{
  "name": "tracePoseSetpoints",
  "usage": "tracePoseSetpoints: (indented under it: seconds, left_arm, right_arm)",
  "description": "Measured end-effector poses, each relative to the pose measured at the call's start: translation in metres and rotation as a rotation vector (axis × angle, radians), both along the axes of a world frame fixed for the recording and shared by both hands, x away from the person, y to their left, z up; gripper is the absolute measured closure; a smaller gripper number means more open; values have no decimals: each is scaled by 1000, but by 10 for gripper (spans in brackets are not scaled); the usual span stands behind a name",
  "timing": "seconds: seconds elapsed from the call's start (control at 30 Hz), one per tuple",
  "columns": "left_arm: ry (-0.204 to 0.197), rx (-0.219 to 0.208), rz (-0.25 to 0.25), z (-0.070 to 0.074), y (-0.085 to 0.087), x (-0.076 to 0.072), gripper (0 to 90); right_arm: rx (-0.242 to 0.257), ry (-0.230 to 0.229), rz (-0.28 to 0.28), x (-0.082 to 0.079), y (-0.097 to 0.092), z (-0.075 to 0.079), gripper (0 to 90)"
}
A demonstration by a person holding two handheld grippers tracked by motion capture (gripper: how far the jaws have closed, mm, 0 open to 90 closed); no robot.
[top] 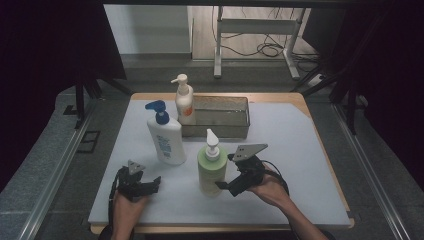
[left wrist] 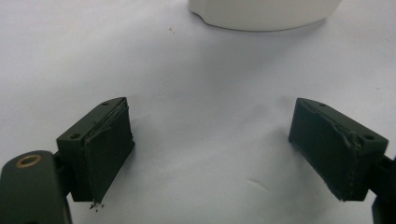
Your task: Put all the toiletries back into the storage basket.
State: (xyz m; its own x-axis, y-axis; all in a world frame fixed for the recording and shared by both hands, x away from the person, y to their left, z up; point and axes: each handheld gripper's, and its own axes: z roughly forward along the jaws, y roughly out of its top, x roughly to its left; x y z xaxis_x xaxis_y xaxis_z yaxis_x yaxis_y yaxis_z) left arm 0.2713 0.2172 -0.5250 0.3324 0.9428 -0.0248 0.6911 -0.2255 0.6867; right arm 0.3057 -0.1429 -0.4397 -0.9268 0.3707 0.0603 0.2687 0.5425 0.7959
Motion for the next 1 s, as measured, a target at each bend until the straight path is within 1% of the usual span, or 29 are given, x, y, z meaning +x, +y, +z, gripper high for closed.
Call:
tracePoseSetpoints:
  seconds: [0.13,0.33,0.5,0.67,0.73,0.83,1.0]
  left_arm:
    - [3,-1,1,0,0,0,129]
    - [3,-2,1,0,0,0,129]
    - [4,-2,0,0,0,0,129]
    - [3,-2,0,0,0,0,129]
    - [4,-2,0,0,0,0,129]
    - [4,-1,0,0,0,0,129]
    - [4,-2,1,0,0,0,129]
  right_arm:
    - [3,-18,16,0,9,6,0]
    - [-5,-42,25,1,20,9,1]
    - [-1,-52,23,3,28,11,34]
    - [14,-62,29,5,33,12,86]
    - [15,-54,36,5,33,12,109]
    - [-6,-60,33,4,34,14,114]
    - [-10,-64,17,2,34,14,117]
